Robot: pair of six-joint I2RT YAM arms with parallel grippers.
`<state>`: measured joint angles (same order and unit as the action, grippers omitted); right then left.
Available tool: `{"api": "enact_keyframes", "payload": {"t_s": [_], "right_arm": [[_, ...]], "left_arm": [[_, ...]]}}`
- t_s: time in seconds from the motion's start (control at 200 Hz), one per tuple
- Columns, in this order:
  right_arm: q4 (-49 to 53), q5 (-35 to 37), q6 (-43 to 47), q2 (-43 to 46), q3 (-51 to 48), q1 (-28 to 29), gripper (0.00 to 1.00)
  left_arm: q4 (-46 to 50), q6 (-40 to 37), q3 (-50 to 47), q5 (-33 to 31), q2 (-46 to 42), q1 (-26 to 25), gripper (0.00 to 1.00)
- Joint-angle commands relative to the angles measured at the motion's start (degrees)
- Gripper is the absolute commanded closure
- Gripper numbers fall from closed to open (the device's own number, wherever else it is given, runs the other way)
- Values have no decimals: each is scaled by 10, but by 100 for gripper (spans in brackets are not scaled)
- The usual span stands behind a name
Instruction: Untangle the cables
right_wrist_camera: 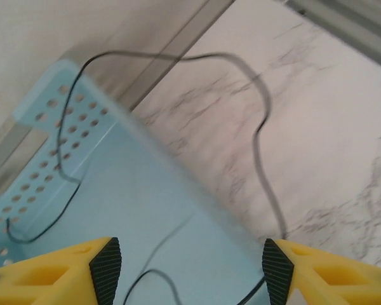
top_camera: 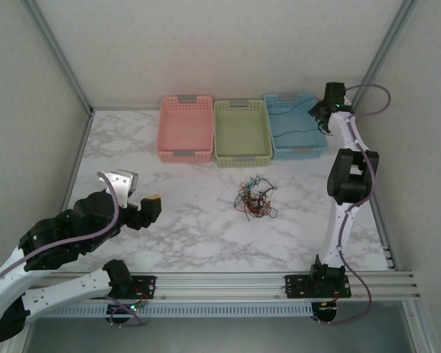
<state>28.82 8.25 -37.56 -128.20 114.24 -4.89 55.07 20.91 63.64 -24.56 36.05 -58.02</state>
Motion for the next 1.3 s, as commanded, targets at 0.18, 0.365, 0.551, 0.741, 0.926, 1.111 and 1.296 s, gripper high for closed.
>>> {"api": "enact_keyframes", "payload": {"t_s": [0.18, 0.365, 0.551, 0.741, 0.926, 1.111, 1.296], "right_arm": [[49, -6, 1, -71, 75, -33, 34], [93, -28, 23, -146, 189, -35, 39], [107, -39, 17, -179, 236, -39, 56], [46, -47, 34, -114, 155, -32, 97], [-59, -85, 34, -14, 31, -26, 100], [-124, -164, 54, 35, -30, 0, 100], [-100, -190, 65, 33, -29, 24, 100]], "left_arm": [[-21, -23, 3, 6, 18, 3, 17], [-27, -25, 3, 6, 24, 4, 17], [-31, -24, 3, 7, 32, 5, 17], [-32, -26, 4, 7, 38, 6, 17], [-36, -32, 4, 8, 48, 8, 17], [-40, -34, 4, 8, 47, 11, 17], [-42, -35, 3, 10, 47, 12, 17]]}}
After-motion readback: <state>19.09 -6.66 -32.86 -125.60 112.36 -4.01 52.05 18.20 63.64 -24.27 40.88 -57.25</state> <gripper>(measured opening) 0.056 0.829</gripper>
